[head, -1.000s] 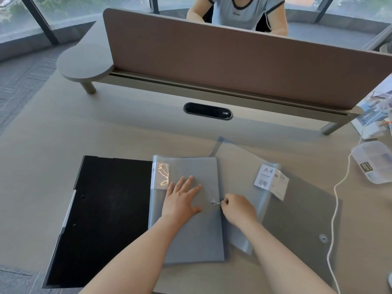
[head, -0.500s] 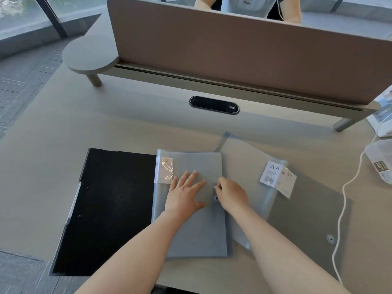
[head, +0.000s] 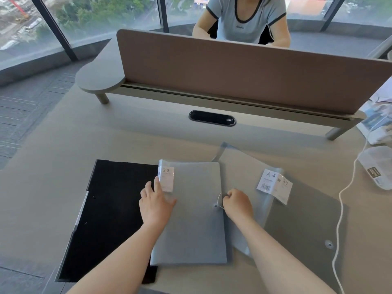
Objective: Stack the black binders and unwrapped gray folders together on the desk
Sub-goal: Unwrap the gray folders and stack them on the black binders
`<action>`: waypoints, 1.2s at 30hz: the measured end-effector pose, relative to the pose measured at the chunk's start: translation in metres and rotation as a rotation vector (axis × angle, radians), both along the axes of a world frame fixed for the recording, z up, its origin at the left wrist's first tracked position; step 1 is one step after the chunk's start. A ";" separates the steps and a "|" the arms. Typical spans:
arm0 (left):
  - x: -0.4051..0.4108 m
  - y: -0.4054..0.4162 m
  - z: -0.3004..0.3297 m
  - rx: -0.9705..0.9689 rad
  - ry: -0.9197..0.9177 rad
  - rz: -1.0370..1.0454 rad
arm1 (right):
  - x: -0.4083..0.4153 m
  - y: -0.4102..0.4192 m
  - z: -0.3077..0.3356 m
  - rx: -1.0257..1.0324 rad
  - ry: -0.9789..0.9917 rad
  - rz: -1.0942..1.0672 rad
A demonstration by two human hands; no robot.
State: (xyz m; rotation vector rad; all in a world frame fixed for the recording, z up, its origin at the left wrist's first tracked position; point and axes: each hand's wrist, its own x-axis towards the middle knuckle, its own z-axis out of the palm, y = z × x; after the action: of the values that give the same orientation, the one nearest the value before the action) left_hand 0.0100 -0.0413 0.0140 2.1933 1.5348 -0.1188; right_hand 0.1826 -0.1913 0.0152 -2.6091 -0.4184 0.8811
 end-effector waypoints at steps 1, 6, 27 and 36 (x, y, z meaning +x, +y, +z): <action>-0.001 0.000 0.002 -0.021 -0.010 0.062 | -0.001 0.001 0.001 -0.007 0.029 -0.015; 0.001 0.000 0.008 -0.178 -0.115 0.325 | 0.000 0.008 -0.001 -0.007 0.151 -0.141; -0.046 0.043 0.031 -0.281 -0.584 0.551 | -0.029 0.041 0.012 0.191 0.374 -0.311; -0.096 0.076 0.023 -0.208 -0.531 0.607 | -0.068 0.068 -0.003 0.193 0.388 -0.049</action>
State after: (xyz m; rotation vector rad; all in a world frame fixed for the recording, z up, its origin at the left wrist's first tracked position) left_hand -0.0863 0.0348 0.0368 1.3681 1.6871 0.4394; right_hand 0.1141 -0.1236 0.0126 -2.1978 -0.3126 1.2302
